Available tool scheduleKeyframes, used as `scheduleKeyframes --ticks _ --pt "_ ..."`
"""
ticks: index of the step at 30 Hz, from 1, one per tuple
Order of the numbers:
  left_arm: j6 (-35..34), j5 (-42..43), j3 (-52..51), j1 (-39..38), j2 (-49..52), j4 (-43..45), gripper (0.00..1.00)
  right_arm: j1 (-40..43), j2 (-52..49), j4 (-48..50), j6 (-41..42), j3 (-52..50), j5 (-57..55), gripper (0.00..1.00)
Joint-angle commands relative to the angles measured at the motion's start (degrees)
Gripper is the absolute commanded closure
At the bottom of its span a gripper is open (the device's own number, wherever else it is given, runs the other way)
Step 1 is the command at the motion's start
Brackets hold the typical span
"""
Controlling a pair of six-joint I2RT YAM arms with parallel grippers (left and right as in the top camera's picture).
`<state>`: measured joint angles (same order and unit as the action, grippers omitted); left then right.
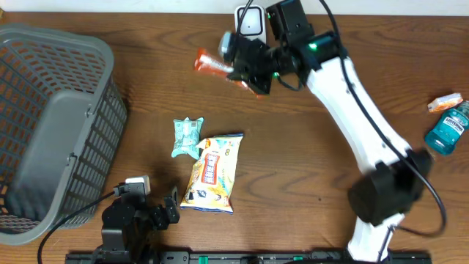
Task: Scan the item barcode
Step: 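Hold the red bar's barcode against the white scanner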
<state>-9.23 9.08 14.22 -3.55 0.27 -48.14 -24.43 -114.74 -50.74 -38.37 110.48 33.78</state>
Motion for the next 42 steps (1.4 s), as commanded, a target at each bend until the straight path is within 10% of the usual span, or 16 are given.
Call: scheduleKeyframes --ticks 1,15,27,42 --pt "-0.52 0.33 -1.03 -0.22 0.0 -2.6 0.02 0.44 -1.68 4.22 11.63 -0.02 -15.21 0.99" --pt "-0.52 0.33 -1.03 -0.22 0.0 -2.6 0.02 0.35 -7.32 33.88 -7.58 -0.02 -66.58 0.99" --pt "-0.52 0.33 -1.03 -0.22 0.0 -2.6 0.02 -4.33 -25.66 82.31 -67.01 -0.02 -91.95 0.99" --pt "-0.52 0.33 -1.03 -0.22 0.0 -2.6 0.02 -6.82 -31.5 80.06 -74.49 -0.02 -97.37 0.99"
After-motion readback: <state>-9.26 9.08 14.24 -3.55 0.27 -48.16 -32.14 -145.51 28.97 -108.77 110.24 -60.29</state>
